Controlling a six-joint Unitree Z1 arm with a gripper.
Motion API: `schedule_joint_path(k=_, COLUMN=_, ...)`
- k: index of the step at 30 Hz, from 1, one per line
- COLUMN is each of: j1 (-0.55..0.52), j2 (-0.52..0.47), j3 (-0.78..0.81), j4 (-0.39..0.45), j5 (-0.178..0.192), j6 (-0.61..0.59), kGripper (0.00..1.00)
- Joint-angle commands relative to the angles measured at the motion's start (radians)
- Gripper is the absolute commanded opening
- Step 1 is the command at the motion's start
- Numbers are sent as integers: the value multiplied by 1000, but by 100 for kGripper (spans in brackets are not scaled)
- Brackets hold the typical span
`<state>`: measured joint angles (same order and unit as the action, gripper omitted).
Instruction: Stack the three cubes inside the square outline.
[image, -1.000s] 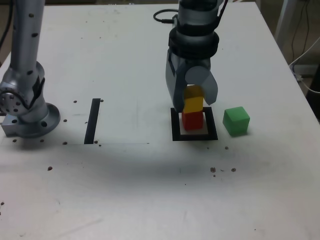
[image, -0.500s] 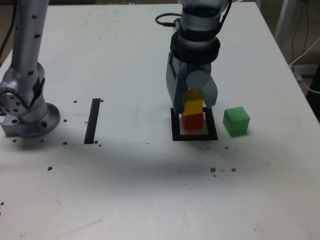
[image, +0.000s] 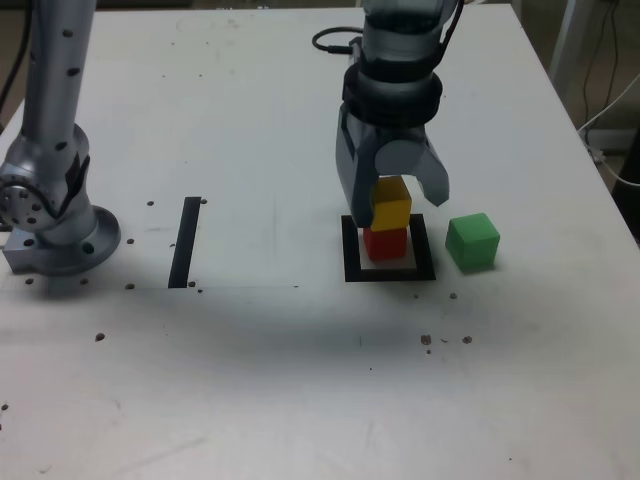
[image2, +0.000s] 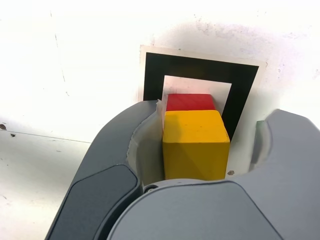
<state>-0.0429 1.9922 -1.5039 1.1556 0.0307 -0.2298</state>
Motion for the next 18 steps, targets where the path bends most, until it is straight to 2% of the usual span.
schedule_joint_path(k=1, j1=1, j2=-26, j3=-3, j4=15, j5=0, j6=0, kGripper=100)
schedule_joint_path(k=12, j1=-6, j2=-127, j3=-55, j4=129, j5=14, j6=-2, kGripper=100)
schedule_joint_path(k=18, j1=-41, j2=-146, j3=-132, j4=193, j5=53, j6=-45, kGripper=100)
